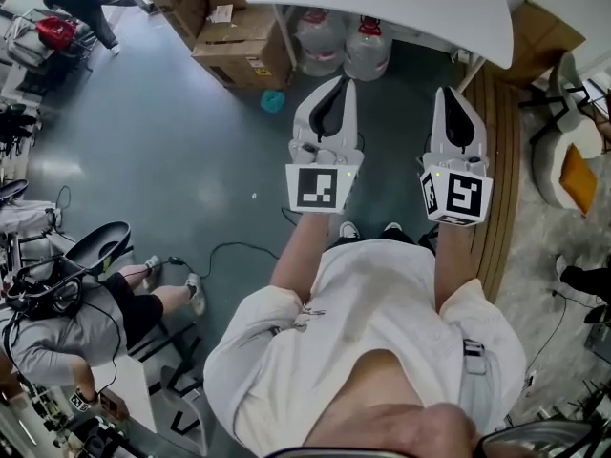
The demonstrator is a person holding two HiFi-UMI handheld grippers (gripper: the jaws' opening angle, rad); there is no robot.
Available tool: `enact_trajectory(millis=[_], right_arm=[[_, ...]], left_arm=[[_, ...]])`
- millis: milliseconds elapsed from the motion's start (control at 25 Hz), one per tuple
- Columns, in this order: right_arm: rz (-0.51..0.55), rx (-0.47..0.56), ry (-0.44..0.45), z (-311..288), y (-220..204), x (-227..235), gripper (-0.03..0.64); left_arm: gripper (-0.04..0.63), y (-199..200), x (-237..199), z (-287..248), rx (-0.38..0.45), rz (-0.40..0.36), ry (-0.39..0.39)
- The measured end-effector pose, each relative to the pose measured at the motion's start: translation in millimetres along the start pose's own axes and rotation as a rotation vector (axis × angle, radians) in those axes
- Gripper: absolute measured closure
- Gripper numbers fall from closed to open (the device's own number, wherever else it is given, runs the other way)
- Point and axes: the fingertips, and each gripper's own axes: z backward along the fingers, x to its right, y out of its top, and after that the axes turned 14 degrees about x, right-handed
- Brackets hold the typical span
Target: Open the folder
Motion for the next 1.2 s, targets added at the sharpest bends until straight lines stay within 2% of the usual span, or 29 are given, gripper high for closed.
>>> enact_trajectory(millis=[160,280,440,600,800,1200], right_arm=[[0.022,-0.008,-0.029,11,3,14,0.617],[0.031,-0.017,-0.056,23,1,36,0.617],[0.024,-0.032,-0.104,43,-1,71,0.617],[0.008,-0.041,-0.129,55,-4,97,0.617],[-0.027,-0.034,-0.121,59,-8,117,0.617],[-0.091,-0.034,-0.113,67,-28,168,0.617]], left_arm=[[0.595,-3,24,-10,0.006,0.011,-0.056],[0.595,-9,49,-20,0.008,0.034,-0.09],[0.595,-15,86,-34,0.006,0.028,-0.14],[0.595,-20,109,-43,-0.016,0.03,-0.152],[0.595,-23,133,-54,-0.031,0.003,-0.163],[0.595,-38,169,-78,-0.051,-0.049,-0.136]])
